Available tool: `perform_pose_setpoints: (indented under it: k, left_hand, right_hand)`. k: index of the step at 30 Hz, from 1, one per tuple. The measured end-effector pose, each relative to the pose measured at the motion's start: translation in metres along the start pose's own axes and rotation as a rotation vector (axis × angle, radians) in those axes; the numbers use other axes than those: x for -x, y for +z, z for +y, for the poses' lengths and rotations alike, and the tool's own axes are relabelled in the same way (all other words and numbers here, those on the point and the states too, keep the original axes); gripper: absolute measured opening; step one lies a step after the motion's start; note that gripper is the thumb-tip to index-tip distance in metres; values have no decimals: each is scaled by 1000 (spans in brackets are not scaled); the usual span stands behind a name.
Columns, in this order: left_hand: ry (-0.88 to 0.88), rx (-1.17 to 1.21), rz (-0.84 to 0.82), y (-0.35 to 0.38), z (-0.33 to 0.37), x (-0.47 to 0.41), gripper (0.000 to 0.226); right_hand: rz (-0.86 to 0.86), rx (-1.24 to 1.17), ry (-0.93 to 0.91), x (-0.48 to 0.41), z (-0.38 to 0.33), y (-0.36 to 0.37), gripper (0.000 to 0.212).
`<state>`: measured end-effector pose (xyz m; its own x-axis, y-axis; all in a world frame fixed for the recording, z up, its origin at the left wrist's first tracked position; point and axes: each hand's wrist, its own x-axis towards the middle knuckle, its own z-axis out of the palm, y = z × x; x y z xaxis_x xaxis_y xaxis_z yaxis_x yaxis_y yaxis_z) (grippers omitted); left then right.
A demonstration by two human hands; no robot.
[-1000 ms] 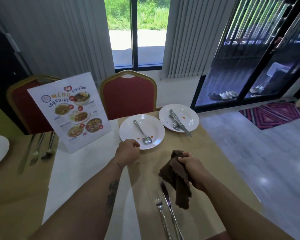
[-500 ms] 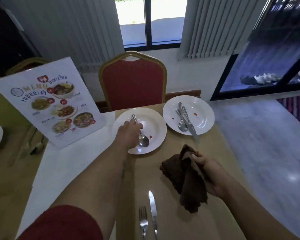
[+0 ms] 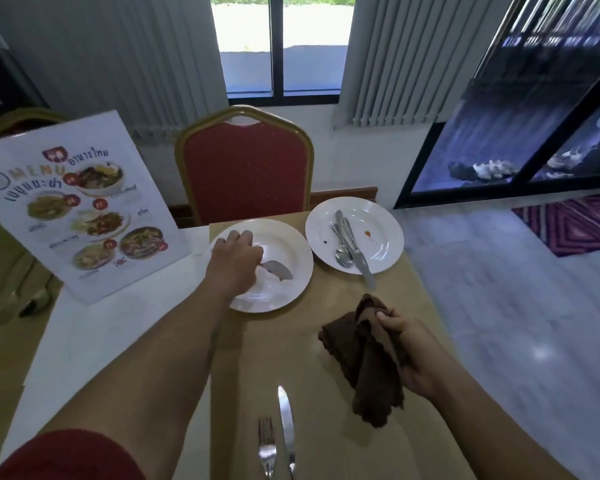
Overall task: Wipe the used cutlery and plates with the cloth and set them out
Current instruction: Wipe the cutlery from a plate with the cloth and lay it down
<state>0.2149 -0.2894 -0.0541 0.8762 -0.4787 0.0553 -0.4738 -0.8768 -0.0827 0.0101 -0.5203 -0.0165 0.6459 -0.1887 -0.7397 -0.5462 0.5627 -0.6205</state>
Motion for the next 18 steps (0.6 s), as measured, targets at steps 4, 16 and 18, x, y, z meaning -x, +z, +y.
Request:
perform_pose_setpoints:
  k: [4, 16, 18]
  left_hand:
    - [-108, 349, 19, -30, -6, 19, 16]
    - [-87, 990, -192, -126, -9, 149, 31]
    - [-135, 1028, -170, -135, -15, 165, 23]
  right_hand:
    - [3, -29, -83, 19, 12, 32, 21]
    - [32, -54, -415, 73, 74, 144, 22]
    - [90, -49, -501, 82, 82, 156, 22]
